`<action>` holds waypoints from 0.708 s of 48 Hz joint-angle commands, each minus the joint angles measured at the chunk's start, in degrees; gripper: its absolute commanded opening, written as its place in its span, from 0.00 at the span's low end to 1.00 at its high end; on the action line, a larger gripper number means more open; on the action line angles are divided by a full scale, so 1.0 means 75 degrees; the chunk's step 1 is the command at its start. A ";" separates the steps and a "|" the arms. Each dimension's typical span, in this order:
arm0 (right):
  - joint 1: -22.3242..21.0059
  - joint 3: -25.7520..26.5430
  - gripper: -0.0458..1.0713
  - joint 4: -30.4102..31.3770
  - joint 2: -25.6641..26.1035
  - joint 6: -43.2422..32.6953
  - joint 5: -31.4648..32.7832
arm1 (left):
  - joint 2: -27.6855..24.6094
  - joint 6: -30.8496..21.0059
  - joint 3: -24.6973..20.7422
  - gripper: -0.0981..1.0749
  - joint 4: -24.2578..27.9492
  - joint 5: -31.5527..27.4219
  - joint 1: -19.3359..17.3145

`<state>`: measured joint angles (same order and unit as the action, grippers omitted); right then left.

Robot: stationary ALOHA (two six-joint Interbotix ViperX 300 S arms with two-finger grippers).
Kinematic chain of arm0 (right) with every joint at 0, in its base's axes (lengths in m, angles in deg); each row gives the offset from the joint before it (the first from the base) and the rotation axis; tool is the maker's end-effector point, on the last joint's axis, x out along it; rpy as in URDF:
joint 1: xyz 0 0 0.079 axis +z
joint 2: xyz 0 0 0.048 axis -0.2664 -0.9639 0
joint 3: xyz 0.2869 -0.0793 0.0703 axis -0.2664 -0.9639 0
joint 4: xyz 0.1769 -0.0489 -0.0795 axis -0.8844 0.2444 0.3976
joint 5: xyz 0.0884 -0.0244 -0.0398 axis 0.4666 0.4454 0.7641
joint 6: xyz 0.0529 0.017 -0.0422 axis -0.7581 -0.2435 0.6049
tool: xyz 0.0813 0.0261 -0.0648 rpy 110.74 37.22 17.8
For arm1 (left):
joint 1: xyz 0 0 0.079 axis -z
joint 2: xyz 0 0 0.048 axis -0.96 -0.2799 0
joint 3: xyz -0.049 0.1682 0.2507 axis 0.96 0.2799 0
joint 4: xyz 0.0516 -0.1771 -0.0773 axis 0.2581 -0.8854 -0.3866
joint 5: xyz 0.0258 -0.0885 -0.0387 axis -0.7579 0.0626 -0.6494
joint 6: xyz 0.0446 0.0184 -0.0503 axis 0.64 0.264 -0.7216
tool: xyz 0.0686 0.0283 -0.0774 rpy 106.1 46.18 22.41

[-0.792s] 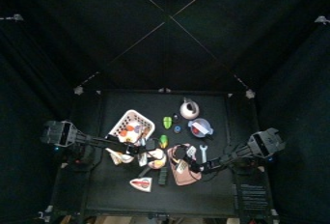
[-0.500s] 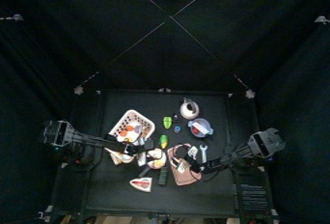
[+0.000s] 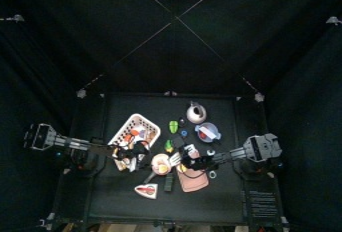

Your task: Grab corn

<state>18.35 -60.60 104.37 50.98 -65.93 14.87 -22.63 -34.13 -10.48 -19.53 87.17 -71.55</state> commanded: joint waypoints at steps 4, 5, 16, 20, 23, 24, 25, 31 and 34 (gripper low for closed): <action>-0.0223 0.0504 0.98 -0.0363 -0.0129 0.0059 0.0035 | 0.0047 0.0047 0.0000 0.87 -0.0105 0.0059 -0.0059; -0.0246 0.0539 0.98 -0.0363 -0.0152 0.0059 0.0023 | 0.0047 0.0047 0.0000 0.87 -0.0105 0.0059 -0.0070; -0.0363 0.0820 0.98 -0.0305 -0.0516 0.0082 -0.0410 | 0.0047 0.0059 0.0012 0.87 -0.0105 0.0059 -0.0094; -0.0398 0.0891 0.98 -0.0340 -0.0668 0.0082 -0.0621 | 0.0047 0.0047 0.0094 0.87 -0.0105 0.0035 -0.0117; -0.0457 0.0867 0.98 -0.0375 -0.0773 0.0094 -0.0656 | 0.0047 0.0047 0.0152 0.87 -0.0105 0.0012 -0.0129; -0.0480 0.0844 0.98 -0.0398 -0.0797 0.0094 -0.0645 | 0.0059 0.0047 0.0141 0.87 -0.0105 0.0012 -0.0129; -0.0516 0.0809 0.98 -0.0422 -0.0820 0.0105 -0.0645 | 0.0059 0.0047 0.0141 0.87 -0.0105 0.0012 -0.0141; -0.0645 0.0691 0.98 -0.0551 -0.0961 0.0105 -0.0738 | 0.0047 0.0047 0.0141 0.87 -0.0105 0.0012 -0.0152; -0.0645 0.0633 0.98 -0.0539 -0.1020 0.0105 -0.0785 | 0.0047 0.0047 0.0152 0.87 -0.0105 0.0012 -0.0164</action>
<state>13.96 -56.02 100.24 42.45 -65.22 9.33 -22.63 -33.86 -8.72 -20.24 87.08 -72.52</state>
